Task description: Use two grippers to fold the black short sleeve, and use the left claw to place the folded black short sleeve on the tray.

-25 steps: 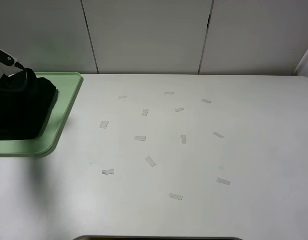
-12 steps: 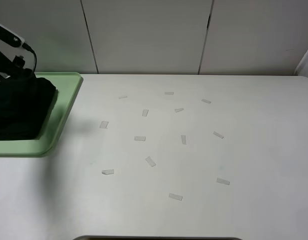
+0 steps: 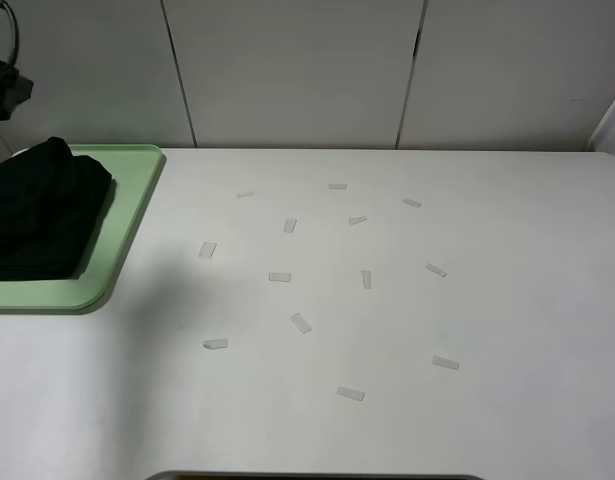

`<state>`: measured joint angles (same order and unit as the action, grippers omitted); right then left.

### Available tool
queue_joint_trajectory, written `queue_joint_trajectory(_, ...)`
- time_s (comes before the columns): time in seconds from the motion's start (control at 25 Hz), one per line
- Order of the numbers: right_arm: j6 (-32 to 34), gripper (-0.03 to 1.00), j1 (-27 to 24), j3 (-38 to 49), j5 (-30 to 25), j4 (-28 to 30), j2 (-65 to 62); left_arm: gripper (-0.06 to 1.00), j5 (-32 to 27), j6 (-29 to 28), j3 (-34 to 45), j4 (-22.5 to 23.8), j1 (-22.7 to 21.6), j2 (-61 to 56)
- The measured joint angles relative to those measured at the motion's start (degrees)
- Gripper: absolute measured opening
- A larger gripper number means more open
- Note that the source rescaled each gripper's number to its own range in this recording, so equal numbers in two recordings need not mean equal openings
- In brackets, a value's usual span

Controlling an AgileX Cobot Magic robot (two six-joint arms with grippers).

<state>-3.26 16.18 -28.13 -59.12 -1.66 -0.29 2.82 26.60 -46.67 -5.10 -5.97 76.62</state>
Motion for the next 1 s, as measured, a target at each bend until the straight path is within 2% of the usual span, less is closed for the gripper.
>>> queue_joint_trajectory(0.08, 0.00, 1.00, 0.00, 0.00, 0.00, 0.00, 0.00, 1.00, -6.47, -3.51, 0.00, 0.00, 0.00, -1.53)
queue_joint_trajectory(0.24, 0.00, 1.00, 0.00, 0.00, 0.00, 0.00, 0.00, 1.00, -16.49, -4.36, 0.50, -0.16, 0.00, -5.78)
queue_joint_trajectory(0.32, 0.00, 1.00, 0.00, 0.00, 0.00, 0.00, 0.00, 1.00, -17.27, -2.49, 2.18, -2.08, 0.00, -9.66)
queue_joint_trajectory(0.52, 0.00, 1.00, 0.00, 0.00, 0.00, 0.00, 0.00, 1.00, -15.75, 7.93, 8.57, -12.10, 0.00, -24.48)
queue_joint_trajectory(0.6, 0.00, 1.00, 0.00, 0.00, 0.00, 0.00, 0.00, 1.00, -16.39, 9.36, 11.45, -15.60, 0.00, -30.34)
queue_joint_trajectory(0.8, 0.00, 1.00, 0.00, 0.00, 0.00, 0.00, 0.00, 1.00, -23.03, 7.45, 16.73, -20.94, 0.00, -42.95)
queue_joint_trajectory(1.0, 0.00, 1.00, 0.00, 0.00, 0.00, 0.00, 0.00, 1.00, -27.60, 0.28, 18.66, -20.89, 0.00, -55.53)
